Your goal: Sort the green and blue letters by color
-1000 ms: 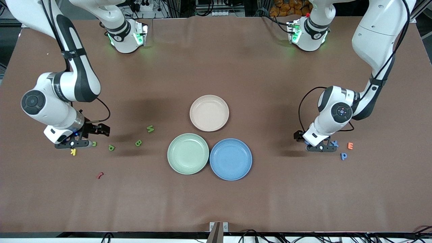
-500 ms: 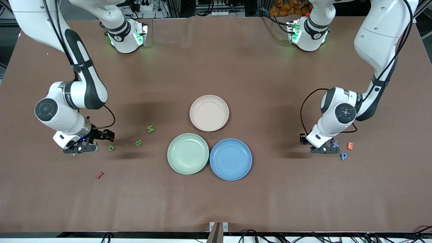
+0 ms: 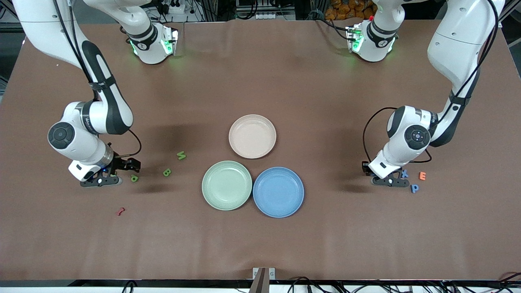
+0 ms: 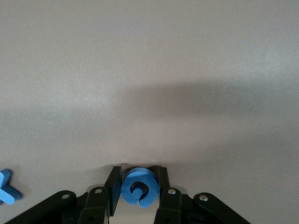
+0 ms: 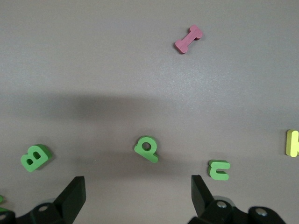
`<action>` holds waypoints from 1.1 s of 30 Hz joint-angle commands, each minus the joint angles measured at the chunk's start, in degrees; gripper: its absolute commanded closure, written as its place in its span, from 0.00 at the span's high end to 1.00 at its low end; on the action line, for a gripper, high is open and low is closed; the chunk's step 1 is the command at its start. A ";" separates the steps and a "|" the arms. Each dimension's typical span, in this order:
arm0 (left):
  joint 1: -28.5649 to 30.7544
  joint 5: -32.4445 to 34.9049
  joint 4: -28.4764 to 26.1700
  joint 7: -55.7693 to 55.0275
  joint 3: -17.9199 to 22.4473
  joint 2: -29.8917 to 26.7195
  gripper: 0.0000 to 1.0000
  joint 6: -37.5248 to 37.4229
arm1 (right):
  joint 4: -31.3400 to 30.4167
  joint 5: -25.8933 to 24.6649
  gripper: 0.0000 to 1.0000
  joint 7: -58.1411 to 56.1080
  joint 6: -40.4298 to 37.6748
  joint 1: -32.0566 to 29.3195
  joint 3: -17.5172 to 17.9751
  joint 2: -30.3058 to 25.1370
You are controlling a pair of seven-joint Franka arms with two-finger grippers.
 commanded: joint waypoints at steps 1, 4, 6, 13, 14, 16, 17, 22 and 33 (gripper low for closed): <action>-2.43 0.29 7.13 -0.56 -0.38 0.76 0.15 -7.59 | 2.63 0.86 0.99 -1.11 0.43 -0.30 0.34 2.62; -4.10 -1.03 10.38 -3.10 -0.47 1.03 0.15 -10.41 | 2.63 0.86 0.99 -1.11 1.31 -0.22 0.34 3.33; -5.24 -1.65 11.27 -5.04 -0.47 1.12 0.15 -10.42 | 2.63 0.86 0.98 -1.11 1.93 -0.22 0.34 3.77; -11.30 -7.26 15.48 -11.28 -0.65 1.99 0.15 -10.51 | 2.98 0.86 0.96 -1.11 2.89 -0.22 0.43 5.17; -12.79 -7.97 16.10 -12.59 -0.56 2.17 0.15 -10.51 | 2.98 0.86 0.96 -1.11 2.98 -0.22 0.34 5.35; -15.08 -8.50 16.89 -15.41 -0.38 2.70 0.15 -10.51 | 2.98 0.86 0.95 -1.20 2.98 -0.22 0.34 5.61; -16.05 -8.50 17.51 -17.16 -0.38 2.79 0.15 -10.51 | 2.98 0.77 0.94 -1.20 2.98 -0.22 0.43 5.79; -20.53 -8.33 20.23 -23.58 -0.30 4.54 0.15 -10.51 | 2.98 0.86 0.90 -1.20 3.59 -0.22 0.43 6.84; -29.23 -7.98 28.93 -36.50 0.93 10.87 0.15 -9.72 | 2.98 0.86 0.84 -1.72 4.21 -0.48 0.43 8.07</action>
